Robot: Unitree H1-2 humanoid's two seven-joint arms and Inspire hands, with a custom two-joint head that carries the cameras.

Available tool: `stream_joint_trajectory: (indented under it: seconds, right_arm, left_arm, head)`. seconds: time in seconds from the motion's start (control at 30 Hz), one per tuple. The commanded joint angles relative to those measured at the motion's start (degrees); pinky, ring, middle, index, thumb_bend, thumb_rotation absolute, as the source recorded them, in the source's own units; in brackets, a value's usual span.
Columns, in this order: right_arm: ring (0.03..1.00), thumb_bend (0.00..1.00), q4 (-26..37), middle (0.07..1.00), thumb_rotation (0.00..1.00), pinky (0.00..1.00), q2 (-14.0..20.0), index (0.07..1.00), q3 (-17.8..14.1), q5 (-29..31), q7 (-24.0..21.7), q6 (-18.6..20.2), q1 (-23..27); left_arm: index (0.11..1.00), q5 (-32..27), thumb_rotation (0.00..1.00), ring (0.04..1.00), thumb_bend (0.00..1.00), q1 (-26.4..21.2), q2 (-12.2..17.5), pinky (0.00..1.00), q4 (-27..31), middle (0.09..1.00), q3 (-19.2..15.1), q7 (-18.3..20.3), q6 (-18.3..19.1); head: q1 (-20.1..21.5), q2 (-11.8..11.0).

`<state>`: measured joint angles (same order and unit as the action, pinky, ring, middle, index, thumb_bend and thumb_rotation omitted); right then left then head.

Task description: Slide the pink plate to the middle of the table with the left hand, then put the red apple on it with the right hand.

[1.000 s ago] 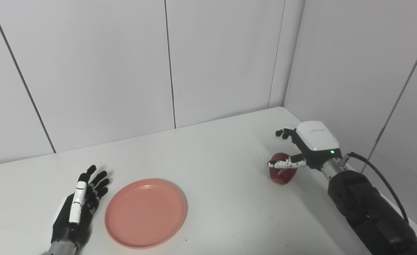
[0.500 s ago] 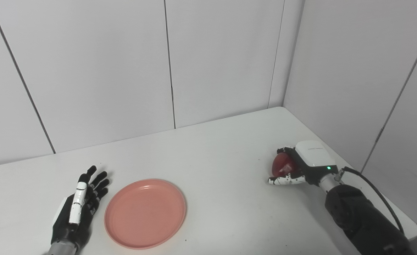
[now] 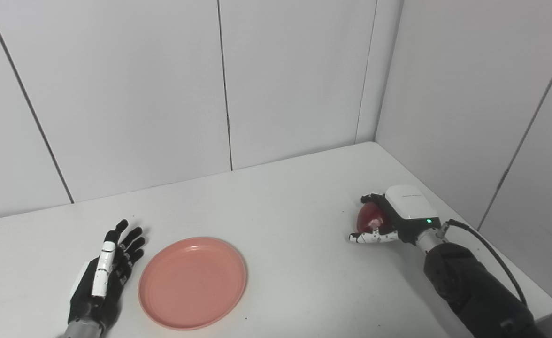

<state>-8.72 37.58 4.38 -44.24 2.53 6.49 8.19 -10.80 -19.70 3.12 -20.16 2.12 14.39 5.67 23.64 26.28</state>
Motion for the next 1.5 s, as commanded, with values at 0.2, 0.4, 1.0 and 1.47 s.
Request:
stream_joint_trajectory:
  seconds: [0.2,0.4,1.0,1.47]
  right_arm:
    - [0.478,0.71,-0.08,0.555,0.57,0.4,0.63,0.578,0.1,0.01,-0.05,0.35,1.67]
    - [0.315,0.52,-0.47,0.397,0.2,0.25,0.43,0.485,-0.15,1.74,-0.28,-0.39,1.8]
    - [0.34,0.5,2.28,0.431,0.15,0.27,1.16,0.491,-0.12,3.56,-2.79,0.71,1.84]
    - [0.327,0.5,16.55,0.413,0.16,0.26,-1.07,0.488,2.33,-1.34,-8.47,0.09,6.59]
  left_arm:
    - [0.958,0.4,0.93,0.925,0.58,1.39,0.03,0.95,-1.69,0.925,0.45,0.09,3.77]
    - [0.956,0.39,0.93,0.926,0.58,1.39,0.1,0.95,-1.75,0.925,0.44,0.18,3.61]
    - [0.953,0.59,0.93,0.921,0.58,1.23,0.05,0.94,-2.08,0.922,0.57,0.12,3.49]
    - [0.959,0.9,0.94,0.925,0.57,1.01,-0.27,0.94,-2.65,0.929,0.88,-0.02,3.03]
  head:
    - [-0.04,0.0]
    - [0.0,0.11]
    - [-0.1,0.06]
    - [-1.17,-0.18]
